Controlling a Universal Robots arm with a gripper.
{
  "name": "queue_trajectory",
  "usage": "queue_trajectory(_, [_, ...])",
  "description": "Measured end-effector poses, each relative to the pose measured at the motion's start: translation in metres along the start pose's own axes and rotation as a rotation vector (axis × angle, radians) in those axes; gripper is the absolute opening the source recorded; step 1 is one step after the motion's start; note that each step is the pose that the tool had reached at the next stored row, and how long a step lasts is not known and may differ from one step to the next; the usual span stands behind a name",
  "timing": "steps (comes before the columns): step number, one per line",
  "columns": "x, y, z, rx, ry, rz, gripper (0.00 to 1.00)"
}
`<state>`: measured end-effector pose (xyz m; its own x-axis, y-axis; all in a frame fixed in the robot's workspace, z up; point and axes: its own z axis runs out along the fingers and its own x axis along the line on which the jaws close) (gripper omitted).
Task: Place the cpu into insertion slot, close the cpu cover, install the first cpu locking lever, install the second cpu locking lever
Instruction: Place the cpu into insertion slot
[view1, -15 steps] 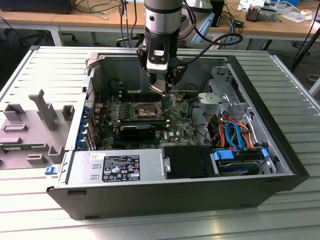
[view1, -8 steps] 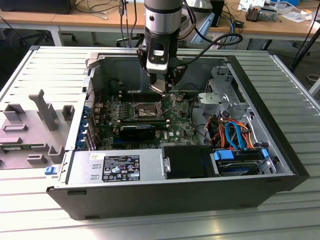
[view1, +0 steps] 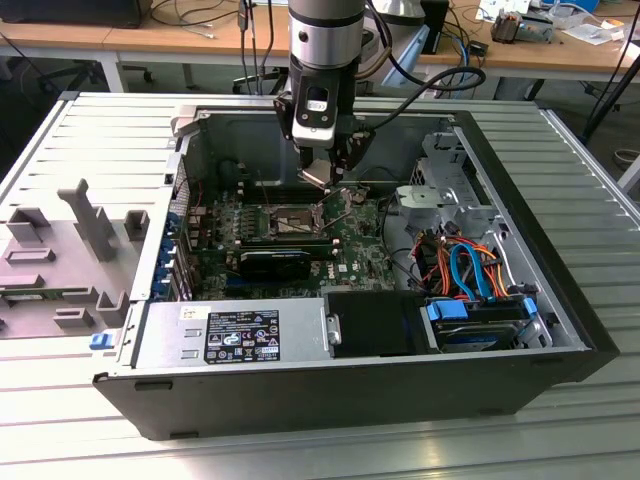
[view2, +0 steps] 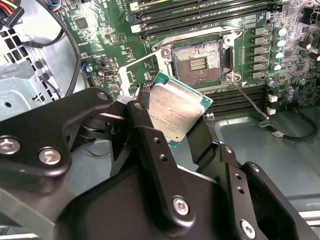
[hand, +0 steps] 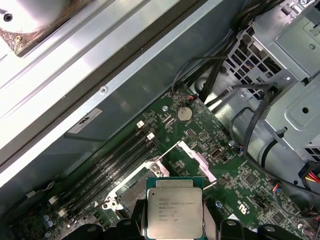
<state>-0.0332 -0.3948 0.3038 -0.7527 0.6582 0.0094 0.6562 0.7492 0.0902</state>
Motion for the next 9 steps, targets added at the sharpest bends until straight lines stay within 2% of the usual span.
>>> queue_trajectory(9, [0.0000, 0.0000, 0.0000, 0.0000, -0.0009, 0.010, 0.54])
